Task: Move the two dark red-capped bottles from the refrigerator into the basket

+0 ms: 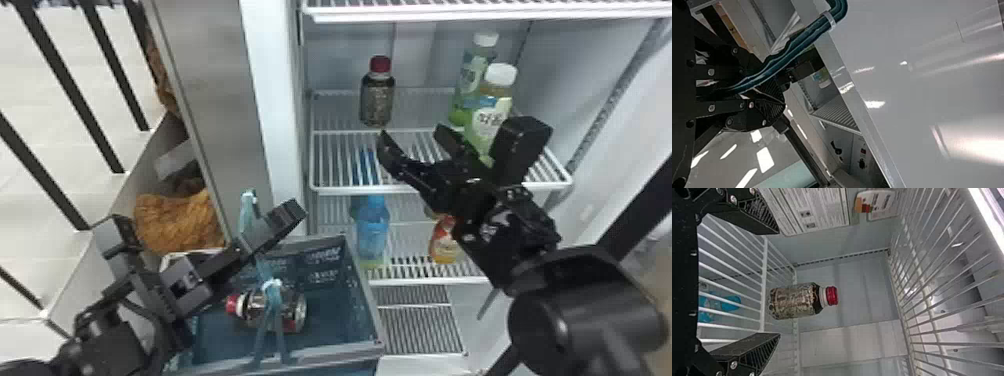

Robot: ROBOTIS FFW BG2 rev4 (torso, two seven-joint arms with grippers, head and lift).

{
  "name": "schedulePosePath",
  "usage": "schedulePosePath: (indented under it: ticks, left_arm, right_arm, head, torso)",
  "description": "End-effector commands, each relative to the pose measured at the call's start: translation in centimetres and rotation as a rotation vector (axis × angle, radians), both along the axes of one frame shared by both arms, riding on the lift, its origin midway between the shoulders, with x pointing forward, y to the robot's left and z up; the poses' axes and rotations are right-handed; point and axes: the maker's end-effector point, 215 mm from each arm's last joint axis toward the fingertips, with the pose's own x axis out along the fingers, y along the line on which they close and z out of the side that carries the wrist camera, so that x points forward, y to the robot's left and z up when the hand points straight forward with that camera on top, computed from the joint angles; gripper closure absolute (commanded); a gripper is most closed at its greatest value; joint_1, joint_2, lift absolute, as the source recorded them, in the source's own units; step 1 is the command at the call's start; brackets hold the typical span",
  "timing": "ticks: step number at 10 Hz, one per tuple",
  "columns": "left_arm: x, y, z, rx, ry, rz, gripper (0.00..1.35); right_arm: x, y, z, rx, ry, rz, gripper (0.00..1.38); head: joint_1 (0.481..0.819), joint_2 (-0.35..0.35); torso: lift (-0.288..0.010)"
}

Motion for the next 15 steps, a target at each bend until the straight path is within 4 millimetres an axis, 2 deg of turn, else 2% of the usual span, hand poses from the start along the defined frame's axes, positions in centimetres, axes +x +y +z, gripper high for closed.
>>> schedulePosePath:
  ticks: [1,4,6,12,15]
  left_arm:
    - [0.0,0.0,0.1,-0.001,-0.003,-0.001,1.20]
    - [0.1,-0.2,0.3,0.005,-0.008,-0.007,1.20]
    - [0.2,-0.3,0.5,0.004,-0.013,-0.012,1.20]
    - [0.3,-0.3,0.9,0.007,-0.021,-0.018,1.20]
    - [0.5,-0.5,1.1,0.008,-0.028,-0.022,1.20]
  right_arm:
    - [1.9,0.3,-0.2,-0.005,0.008,-0.004,0.15]
    - [4.8,1.8,-0.4,-0.024,0.018,0.010,0.14]
    - [6.2,2.1,-0.7,-0.034,0.028,0.003,0.14]
    - [10.0,1.4,-1.4,-0.087,0.057,-0.048,0.14]
    - [12.2,1.9,-0.1,-0.138,0.036,-0.062,0.13]
  head:
    - [0.680,0.009]
    - [0.660,0.015]
    - [0.652,0.023]
    - [0.636,0.023]
    - [0.624,0.016]
  torso:
    - [-0.034]
    - [-0.034]
    - [-0.034]
    - [-0.034]
    - [-0.034]
